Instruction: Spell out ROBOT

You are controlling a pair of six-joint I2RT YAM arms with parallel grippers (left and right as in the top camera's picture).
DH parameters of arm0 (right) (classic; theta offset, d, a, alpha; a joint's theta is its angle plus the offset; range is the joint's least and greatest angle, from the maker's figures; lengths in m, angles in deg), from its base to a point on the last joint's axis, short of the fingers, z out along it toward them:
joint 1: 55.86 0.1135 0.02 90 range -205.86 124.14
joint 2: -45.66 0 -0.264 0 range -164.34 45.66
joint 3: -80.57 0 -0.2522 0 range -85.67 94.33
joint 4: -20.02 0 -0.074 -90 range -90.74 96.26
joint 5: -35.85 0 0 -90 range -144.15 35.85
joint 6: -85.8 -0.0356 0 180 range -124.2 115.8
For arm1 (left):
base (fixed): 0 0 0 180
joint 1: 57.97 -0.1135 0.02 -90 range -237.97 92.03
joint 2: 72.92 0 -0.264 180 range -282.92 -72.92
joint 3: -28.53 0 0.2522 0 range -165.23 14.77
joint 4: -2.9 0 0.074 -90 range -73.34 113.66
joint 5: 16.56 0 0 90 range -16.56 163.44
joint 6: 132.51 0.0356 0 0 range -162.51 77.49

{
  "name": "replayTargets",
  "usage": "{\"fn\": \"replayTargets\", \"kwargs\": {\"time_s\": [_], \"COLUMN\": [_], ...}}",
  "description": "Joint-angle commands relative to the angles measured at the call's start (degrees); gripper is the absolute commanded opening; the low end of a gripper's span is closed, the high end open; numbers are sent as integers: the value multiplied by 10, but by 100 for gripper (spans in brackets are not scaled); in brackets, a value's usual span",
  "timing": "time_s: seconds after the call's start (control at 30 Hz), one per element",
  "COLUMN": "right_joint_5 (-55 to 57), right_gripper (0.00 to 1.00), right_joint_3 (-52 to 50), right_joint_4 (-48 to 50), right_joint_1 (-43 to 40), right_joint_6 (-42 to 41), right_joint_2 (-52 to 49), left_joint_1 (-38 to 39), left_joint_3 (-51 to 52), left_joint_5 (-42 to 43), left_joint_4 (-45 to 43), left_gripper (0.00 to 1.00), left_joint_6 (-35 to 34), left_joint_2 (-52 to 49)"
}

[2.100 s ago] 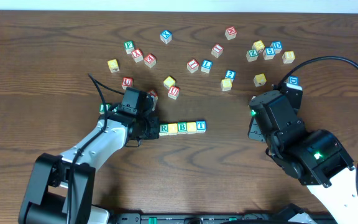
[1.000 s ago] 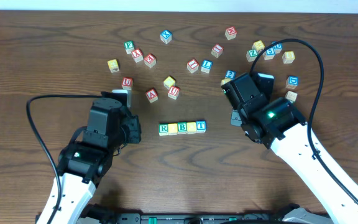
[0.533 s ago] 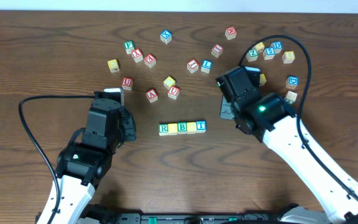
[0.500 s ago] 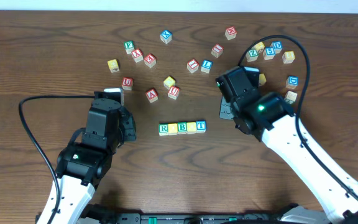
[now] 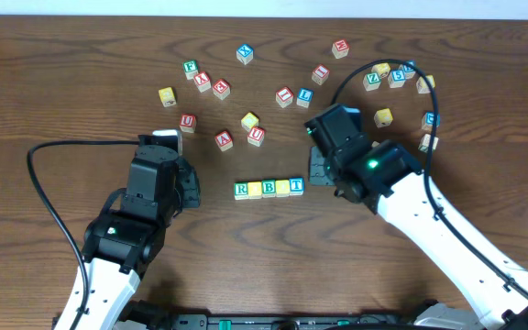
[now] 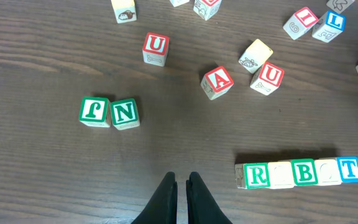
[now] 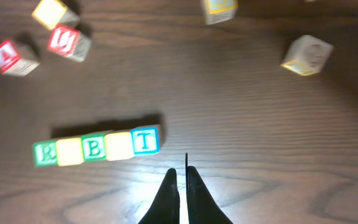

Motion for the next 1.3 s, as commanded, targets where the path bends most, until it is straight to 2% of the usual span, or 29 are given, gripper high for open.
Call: {"fn": "replayTargets", "kwargs": {"time_s": [0.0,0.23,0.47,0.73,0.93,1.17,1.27], "right_joint_5": [-5,-7,-39,-42,-41,-41,-41], "right_gripper": [1,1,1,1,1,1,1], "right_joint_3": [-15,-65,-70,-70,-70,-70,-71], "right_joint_4": [6,62,94,97,106,104,99], "right_joint_1": [31,53,53,78,113,121,123], "right_joint_6": [-7,-24,-23,-23,-26,-28,-37], "right_joint_2": [-12,-72,-128,-156,-156,-156,-156], "left_joint_1": [-3,-3,-3,-3,-19,-72,-96], "left_joint_3": [-1,-1,-1,-1,-1,-1,-1], "left_joint_5": [-9,-9,-9,-49,-47,67,89], "left_joint_4": [3,21,21,27,51,68,68], "left_gripper": [8,7,8,8,7,8,7], "left_joint_6": [-5,-5,-5,-1,-1,41,43], "left_joint_2": [5,5,12,17,17,16,16]}}
